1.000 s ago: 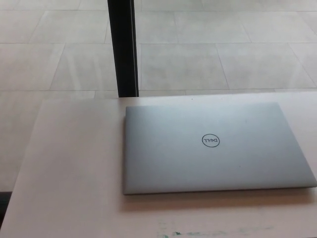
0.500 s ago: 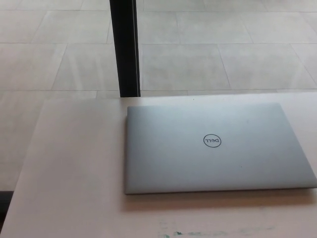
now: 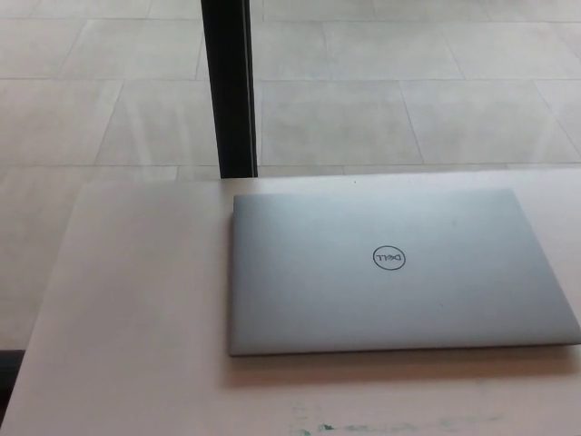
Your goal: The robot uses its right hand to push down on the lid of a laptop kept in the middle of the desk to close it
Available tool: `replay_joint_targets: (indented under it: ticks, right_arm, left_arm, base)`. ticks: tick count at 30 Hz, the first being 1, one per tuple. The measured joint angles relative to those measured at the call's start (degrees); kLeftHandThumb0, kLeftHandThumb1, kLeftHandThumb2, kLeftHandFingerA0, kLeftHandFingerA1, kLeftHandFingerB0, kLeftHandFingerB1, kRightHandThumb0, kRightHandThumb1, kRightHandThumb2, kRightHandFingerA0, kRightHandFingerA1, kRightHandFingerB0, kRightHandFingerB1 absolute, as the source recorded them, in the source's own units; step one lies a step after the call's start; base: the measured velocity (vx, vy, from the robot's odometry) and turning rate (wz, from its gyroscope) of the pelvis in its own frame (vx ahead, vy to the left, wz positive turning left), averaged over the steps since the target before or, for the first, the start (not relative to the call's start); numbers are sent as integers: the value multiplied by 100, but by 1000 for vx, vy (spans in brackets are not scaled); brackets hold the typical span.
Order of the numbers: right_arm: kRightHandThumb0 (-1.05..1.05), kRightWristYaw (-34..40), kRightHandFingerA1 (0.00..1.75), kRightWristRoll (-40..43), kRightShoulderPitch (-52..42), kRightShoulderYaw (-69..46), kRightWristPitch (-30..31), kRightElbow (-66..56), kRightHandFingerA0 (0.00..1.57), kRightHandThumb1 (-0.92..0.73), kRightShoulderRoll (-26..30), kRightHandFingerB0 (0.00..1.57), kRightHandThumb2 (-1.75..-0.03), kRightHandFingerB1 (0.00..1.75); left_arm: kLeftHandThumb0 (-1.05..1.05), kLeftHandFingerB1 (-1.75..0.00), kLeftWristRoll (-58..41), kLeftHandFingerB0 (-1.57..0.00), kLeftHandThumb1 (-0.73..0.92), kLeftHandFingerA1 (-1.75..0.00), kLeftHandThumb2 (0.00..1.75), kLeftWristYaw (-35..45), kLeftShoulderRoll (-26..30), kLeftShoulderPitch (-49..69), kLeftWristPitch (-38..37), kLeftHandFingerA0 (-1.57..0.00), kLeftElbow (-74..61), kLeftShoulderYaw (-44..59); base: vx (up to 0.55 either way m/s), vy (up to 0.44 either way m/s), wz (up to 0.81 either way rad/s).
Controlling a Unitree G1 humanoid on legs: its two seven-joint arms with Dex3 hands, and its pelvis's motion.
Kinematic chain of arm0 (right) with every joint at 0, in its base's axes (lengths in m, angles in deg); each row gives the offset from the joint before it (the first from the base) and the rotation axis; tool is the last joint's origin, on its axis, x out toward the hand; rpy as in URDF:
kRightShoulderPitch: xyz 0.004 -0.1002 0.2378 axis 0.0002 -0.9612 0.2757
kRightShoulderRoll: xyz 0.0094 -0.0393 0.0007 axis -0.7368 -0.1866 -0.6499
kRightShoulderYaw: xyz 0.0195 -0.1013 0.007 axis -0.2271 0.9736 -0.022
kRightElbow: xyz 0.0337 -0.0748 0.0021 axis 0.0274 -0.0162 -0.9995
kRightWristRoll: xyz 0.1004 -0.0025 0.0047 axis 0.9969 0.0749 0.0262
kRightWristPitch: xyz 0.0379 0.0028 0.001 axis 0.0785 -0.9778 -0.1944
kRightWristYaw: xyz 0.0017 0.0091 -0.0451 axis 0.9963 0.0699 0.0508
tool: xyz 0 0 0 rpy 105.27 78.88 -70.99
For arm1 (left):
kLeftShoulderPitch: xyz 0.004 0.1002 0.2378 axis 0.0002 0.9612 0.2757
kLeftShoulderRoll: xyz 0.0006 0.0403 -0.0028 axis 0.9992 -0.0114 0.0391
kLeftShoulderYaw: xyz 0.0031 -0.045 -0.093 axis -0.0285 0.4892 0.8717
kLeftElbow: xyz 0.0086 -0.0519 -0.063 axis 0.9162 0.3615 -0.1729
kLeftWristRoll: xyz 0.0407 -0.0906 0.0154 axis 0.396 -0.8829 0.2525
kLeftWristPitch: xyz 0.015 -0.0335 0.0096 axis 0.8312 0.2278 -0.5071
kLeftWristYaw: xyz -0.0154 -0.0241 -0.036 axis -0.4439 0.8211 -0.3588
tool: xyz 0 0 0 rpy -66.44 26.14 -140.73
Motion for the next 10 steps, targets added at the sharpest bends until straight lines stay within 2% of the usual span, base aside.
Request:
replay_joint_targets:
  ticks: [3, 4, 5, 6, 10]
  right_arm:
    - [-89, 33, 118, 94, -66, 77, 5, -71, 83, -90, -62, 51, -68, 94]
    - [-89, 52, 116, 132, -88, 118, 14, -149, 87, -90, -102, 53, -67, 92]
    - [-79, 69, 110, 150, -97, 147, 19, -187, 87, -68, -112, 54, -118, 87]
    - [-91, 93, 119, 169, -103, 176, 23, -211, 83, -90, -113, 47, -68, 93]
    - [-91, 149, 119, 254, -132, 207, 36, -279, 81, -89, -120, 45, -67, 93]
  left_arm:
    - [-105, -158, -19, -1, 75, -100, 74, 1, 0, -10, 0, -11, -7, -9]
    - [-105, -152, -27, -1, 75, -95, 79, 1, 0, -20, 0, -14, -4, -19]
    - [-105, -155, -32, 0, 76, -98, 75, 1, 0, -26, 0, -12, -2, -24]
    - [-105, -154, -35, 0, 77, -100, 79, -1, -1, -29, 0, -13, -2, -30]
    - [-105, -153, -43, 0, 80, -100, 80, -1, -2, -20, 0, -13, -8, -33]
  base:
    - [0, 0, 0]
    - [0, 0, 0]
    - [0, 0, 0]
    - [0, 0, 0]
    - [0, 0, 0]
